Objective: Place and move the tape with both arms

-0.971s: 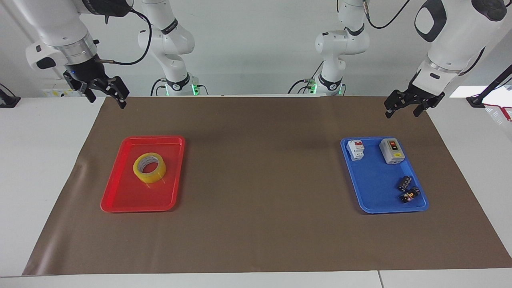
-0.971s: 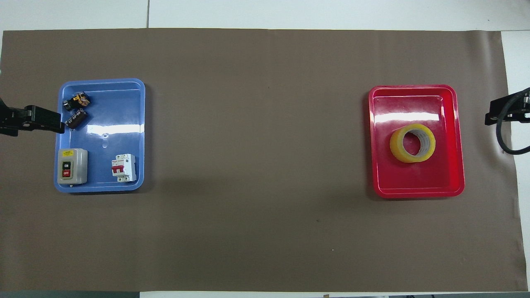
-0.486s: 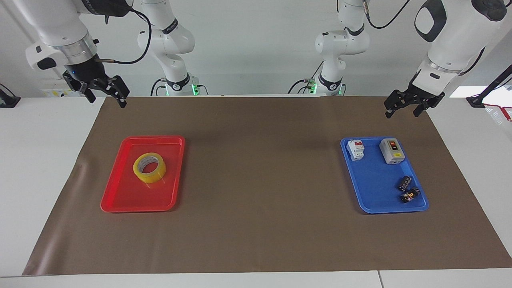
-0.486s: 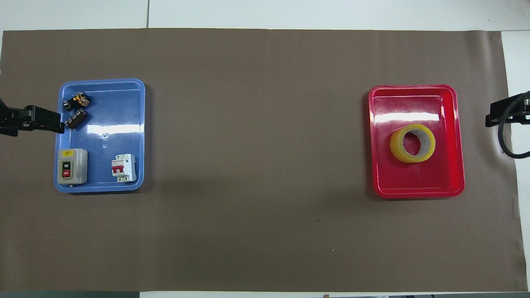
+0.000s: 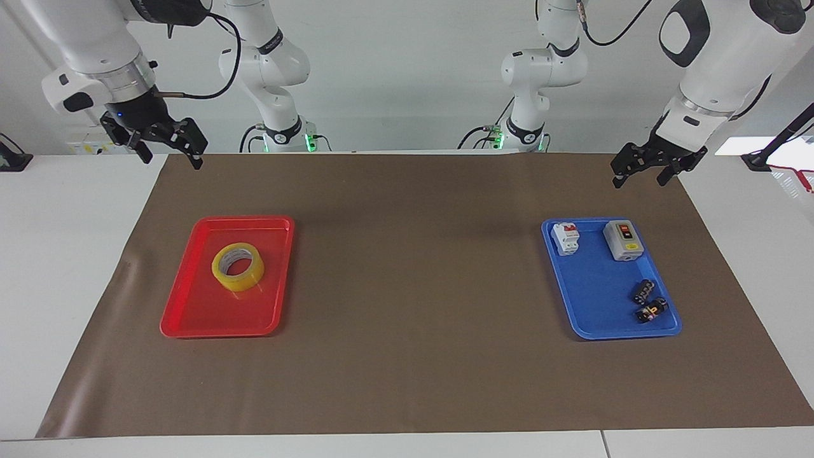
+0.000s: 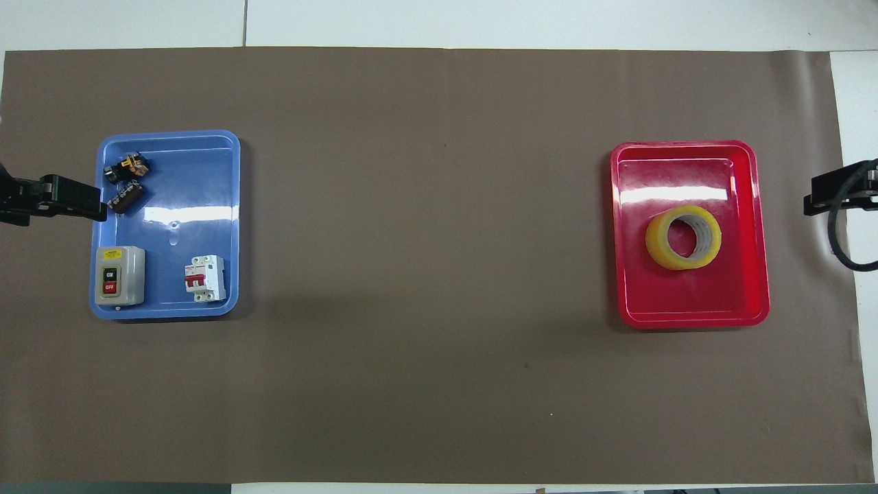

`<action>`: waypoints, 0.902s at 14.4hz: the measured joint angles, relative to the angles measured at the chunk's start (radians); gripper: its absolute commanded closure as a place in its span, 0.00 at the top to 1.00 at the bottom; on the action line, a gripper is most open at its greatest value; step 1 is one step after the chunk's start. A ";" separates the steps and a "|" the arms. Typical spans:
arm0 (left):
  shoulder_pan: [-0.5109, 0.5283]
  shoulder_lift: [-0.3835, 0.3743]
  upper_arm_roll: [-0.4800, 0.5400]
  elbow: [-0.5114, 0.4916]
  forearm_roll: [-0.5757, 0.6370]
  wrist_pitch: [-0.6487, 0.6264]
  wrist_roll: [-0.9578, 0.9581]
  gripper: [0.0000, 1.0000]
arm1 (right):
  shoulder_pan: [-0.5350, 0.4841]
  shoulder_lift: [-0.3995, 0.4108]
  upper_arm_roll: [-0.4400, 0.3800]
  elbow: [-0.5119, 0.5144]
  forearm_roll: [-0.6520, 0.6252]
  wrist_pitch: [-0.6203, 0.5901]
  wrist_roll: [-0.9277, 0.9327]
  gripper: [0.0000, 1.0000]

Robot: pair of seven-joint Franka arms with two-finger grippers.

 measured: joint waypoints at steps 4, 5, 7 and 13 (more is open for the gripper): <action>0.000 0.000 0.000 0.000 0.000 0.000 0.000 1.00 | 0.012 0.000 0.015 0.018 0.002 -0.017 -0.005 1.00; 0.000 0.000 0.000 0.000 0.000 0.000 0.000 1.00 | 0.013 0.000 0.021 0.018 0.002 -0.017 -0.005 1.00; 0.000 0.000 0.000 0.000 0.000 0.000 0.000 1.00 | 0.013 0.000 0.023 0.018 0.001 -0.017 -0.006 1.00; 0.000 0.000 0.000 0.000 0.000 0.000 0.000 1.00 | 0.013 0.000 0.022 0.018 0.001 -0.017 -0.016 1.00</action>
